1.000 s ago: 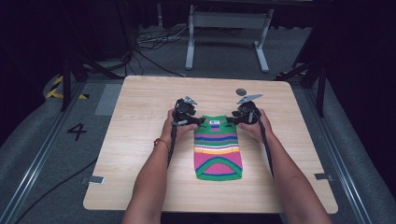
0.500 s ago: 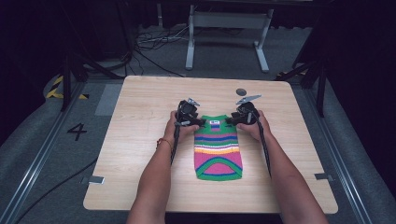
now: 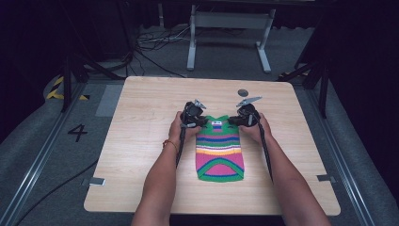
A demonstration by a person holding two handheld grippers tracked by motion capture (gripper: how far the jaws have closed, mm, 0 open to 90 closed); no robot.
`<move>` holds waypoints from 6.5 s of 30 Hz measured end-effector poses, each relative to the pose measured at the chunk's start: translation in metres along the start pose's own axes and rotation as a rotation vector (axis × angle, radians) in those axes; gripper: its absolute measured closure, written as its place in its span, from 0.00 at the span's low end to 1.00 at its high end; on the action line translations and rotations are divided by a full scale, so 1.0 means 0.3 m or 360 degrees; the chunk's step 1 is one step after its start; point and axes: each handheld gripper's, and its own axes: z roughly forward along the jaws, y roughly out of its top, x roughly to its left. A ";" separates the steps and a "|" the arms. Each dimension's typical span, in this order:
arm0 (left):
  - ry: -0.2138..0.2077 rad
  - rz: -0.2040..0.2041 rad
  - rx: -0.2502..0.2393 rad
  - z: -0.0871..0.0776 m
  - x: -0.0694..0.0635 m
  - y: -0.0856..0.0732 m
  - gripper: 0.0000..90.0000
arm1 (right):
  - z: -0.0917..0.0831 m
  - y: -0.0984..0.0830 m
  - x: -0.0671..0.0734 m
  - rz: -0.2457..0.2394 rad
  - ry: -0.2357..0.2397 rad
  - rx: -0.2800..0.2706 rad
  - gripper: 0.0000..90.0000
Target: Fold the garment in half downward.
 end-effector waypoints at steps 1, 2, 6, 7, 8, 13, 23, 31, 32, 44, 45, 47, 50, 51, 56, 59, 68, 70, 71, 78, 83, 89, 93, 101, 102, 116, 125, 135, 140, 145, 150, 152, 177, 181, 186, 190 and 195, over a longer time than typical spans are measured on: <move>0.0007 0.0004 -0.0014 -0.003 -0.003 0.003 0.90 | -0.005 -0.001 0.001 -0.0007 0.0002 -0.0007 0.94; 0.0019 0.0019 -0.0016 -0.006 -0.004 0.006 0.90 | -0.012 -0.002 0.001 -0.0016 0.0000 -0.0022 0.94; 0.0036 0.0039 -0.0046 -0.028 -0.017 0.020 0.89 | -0.044 0.002 0.003 -0.0022 0.0013 -0.0085 0.94; 0.0032 0.0045 -0.0061 -0.036 -0.022 0.024 0.89 | -0.053 0.005 0.005 -0.0033 0.0015 -0.0102 0.94; 0.0021 0.0051 -0.0069 -0.045 -0.025 0.027 0.89 | -0.064 0.007 0.007 -0.0036 0.0030 -0.0121 0.94; 0.0031 0.0155 -0.0095 -0.092 -0.051 0.040 0.89 | -0.111 0.016 0.027 -0.0089 0.0057 -0.0192 0.94; 0.0003 0.0327 -0.0172 -0.196 -0.123 0.017 0.89 | -0.229 -0.009 0.089 -0.0228 0.0145 -0.0290 0.93; -0.0060 0.0445 -0.0212 -0.252 -0.173 -0.018 0.90 | -0.291 -0.037 0.131 -0.0327 0.0219 -0.0329 0.93; -0.0064 0.0457 -0.0213 -0.258 -0.180 -0.025 0.90 | -0.298 -0.041 0.140 -0.0343 0.0214 -0.0326 0.93; -0.0111 0.0556 -0.0240 -0.319 -0.235 -0.076 0.91 | -0.353 -0.074 0.216 -0.0506 0.0225 -0.0288 0.93; -0.0119 0.0562 -0.0242 -0.324 -0.242 -0.080 0.91 | -0.358 -0.080 0.224 -0.0518 0.0227 -0.0283 0.93; -0.0137 0.0601 -0.0236 -0.334 -0.259 -0.090 0.91 | -0.369 -0.098 0.244 -0.0546 0.0218 -0.0277 0.92; -0.0157 0.0653 -0.0206 -0.347 -0.285 -0.110 0.91 | -0.379 -0.133 0.279 -0.0609 0.0221 -0.0249 0.92; -0.0156 0.0669 -0.0194 -0.352 -0.295 -0.123 0.91 | -0.382 -0.141 0.286 -0.0611 0.0230 -0.0242 0.92; -0.0179 0.0706 -0.0159 -0.367 -0.318 -0.157 0.91 | -0.392 -0.182 0.317 -0.0640 0.0269 -0.0217 0.93; -0.0200 0.0753 -0.0121 -0.373 -0.337 -0.183 0.91 | -0.397 -0.201 0.334 -0.0657 0.0301 -0.0193 0.93; -0.0237 0.0946 0.0055 -0.350 -0.398 -0.269 0.91 | -0.389 -0.255 0.379 -0.0720 0.0399 -0.0110 0.93; -0.0250 0.0958 0.0075 -0.346 -0.407 -0.285 0.90 | -0.384 -0.268 0.386 -0.0730 0.0413 -0.0087 0.93; -0.0255 0.0965 0.0081 -0.345 -0.409 -0.291 0.90 | -0.382 -0.273 0.389 -0.0737 0.0422 -0.0081 0.93; -0.0282 0.0989 0.0103 -0.346 -0.431 -0.322 0.91 | -0.376 -0.302 0.428 -0.0793 0.0452 0.0010 0.93; -0.0276 0.0998 0.0132 -0.347 -0.438 -0.336 0.84 | -0.371 -0.332 0.450 -0.0827 0.0450 0.0069 0.91; -0.0300 0.0973 0.0155 -0.357 -0.443 -0.363 0.72 | -0.358 -0.367 0.449 -0.0816 0.0440 0.0094 0.90; -0.0321 0.0912 0.0106 -0.351 -0.429 -0.378 0.72 | -0.352 -0.379 0.445 -0.0793 0.0421 0.0070 0.91; -0.0354 0.0864 0.0068 -0.359 -0.419 -0.395 0.66 | -0.355 -0.390 0.445 -0.0773 0.0423 0.0047 0.85; -0.0354 0.0858 0.0065 -0.358 -0.421 -0.396 0.66 | -0.356 -0.391 0.446 -0.0775 0.0424 0.0046 0.84; -0.0320 0.0766 0.0039 -0.349 -0.419 -0.388 0.67 | -0.347 -0.385 0.436 -0.0779 0.0376 0.0036 0.76; -0.0228 0.0679 -0.0030 -0.410 -0.383 -0.360 0.46 | -0.387 -0.370 0.436 -0.0722 0.0333 -0.0001 0.59; -0.0014 0.0677 0.0021 -0.533 -0.319 -0.367 0.31 | -0.477 -0.358 0.386 -0.0639 0.0143 -0.0029 0.39; 0.0087 0.0636 0.0092 -0.580 -0.266 -0.424 0.30 | -0.533 -0.384 0.334 -0.0565 0.0022 -0.0050 0.32; 0.0173 0.0580 0.0148 -0.600 -0.221 -0.478 0.29 | -0.567 -0.416 0.303 -0.0520 -0.0022 -0.0057 0.31; 0.0214 0.0532 0.0210 -0.620 -0.170 -0.541 0.29 | -0.596 -0.484 0.250 -0.0446 -0.0102 -0.0053 0.31; 0.0259 0.0517 0.0217 -0.634 -0.141 -0.580 0.29 | -0.599 -0.497 0.240 -0.0418 -0.0108 -0.0044 0.31; 0.0113 0.0002 -0.0001 -0.719 -0.044 -0.798 0.20 | -0.654 -0.766 0.088 0.0073 -0.0182 -0.0122 0.22; 0.0132 -0.0024 -0.0001 -0.720 -0.050 -0.801 0.20 | -0.650 -0.764 0.088 0.0054 -0.0197 -0.0115 0.21; 0.0135 -0.0034 0.0001 -0.721 -0.052 -0.802 0.19 | -0.650 -0.765 0.088 0.0055 -0.0195 -0.0115 0.21; 0.0155 -0.0041 -0.0004 -0.722 -0.052 -0.803 0.19 | -0.649 -0.765 0.089 0.0054 -0.0196 -0.0119 0.21; 0.0169 -0.0059 -0.0003 -0.724 -0.053 -0.806 0.19 | -0.650 -0.765 0.088 0.0057 -0.0195 -0.0118 0.21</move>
